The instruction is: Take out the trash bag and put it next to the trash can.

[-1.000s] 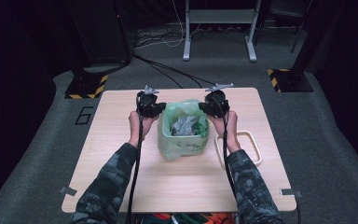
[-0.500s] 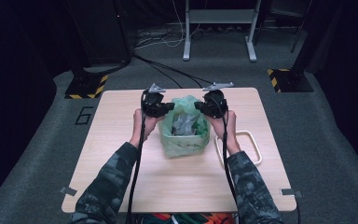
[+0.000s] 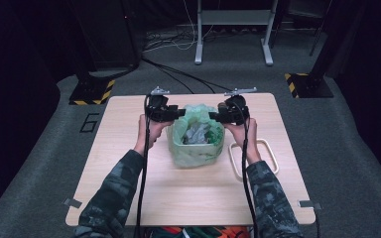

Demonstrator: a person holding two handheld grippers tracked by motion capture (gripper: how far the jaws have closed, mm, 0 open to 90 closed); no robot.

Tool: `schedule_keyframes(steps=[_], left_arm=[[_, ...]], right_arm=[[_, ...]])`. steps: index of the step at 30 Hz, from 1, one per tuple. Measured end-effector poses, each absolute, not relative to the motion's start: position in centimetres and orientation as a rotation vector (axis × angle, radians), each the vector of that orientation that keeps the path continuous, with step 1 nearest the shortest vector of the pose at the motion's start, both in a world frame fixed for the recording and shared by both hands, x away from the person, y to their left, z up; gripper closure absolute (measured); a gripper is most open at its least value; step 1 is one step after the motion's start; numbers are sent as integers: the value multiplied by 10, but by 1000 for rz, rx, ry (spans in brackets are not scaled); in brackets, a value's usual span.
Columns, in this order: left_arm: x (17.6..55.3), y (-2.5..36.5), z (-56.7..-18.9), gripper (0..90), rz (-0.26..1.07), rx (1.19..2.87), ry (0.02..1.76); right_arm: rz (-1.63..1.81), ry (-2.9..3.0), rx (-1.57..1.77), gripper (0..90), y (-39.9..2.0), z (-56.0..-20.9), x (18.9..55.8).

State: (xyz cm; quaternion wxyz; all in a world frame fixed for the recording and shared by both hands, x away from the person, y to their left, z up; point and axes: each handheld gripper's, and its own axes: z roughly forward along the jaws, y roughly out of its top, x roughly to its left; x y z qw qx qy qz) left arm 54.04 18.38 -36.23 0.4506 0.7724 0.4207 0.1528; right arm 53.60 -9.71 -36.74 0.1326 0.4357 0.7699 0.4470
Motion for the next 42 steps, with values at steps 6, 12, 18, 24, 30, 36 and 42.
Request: schedule_keyframes(steps=[6,12,18,24,30,36,42], left_arm=[[553,186,-376,404,351,1983,1134],[564,186,-395,353,299,2030,1203],[569,185,-414,335,184,2033,1257],[565,196,-414,526,80,1915,1215],[551,196,-397,640,188,1919,1183],[549,199,-393,740,228,1912,1181],[545,198,-388,844,286,1898,1169]], right_arm=[[1214,2234,1413,316,-106,-385,557],[1185,2278,1485,283,-107,-408,568],[1162,2324,1541,295,-103,-420,574],[1289,2323,1487,554,-103,-418,568],[1313,2240,1420,677,-101,-407,558],[1350,2183,1395,760,-106,-398,551],[1371,2165,1357,811,-108,-390,544]])
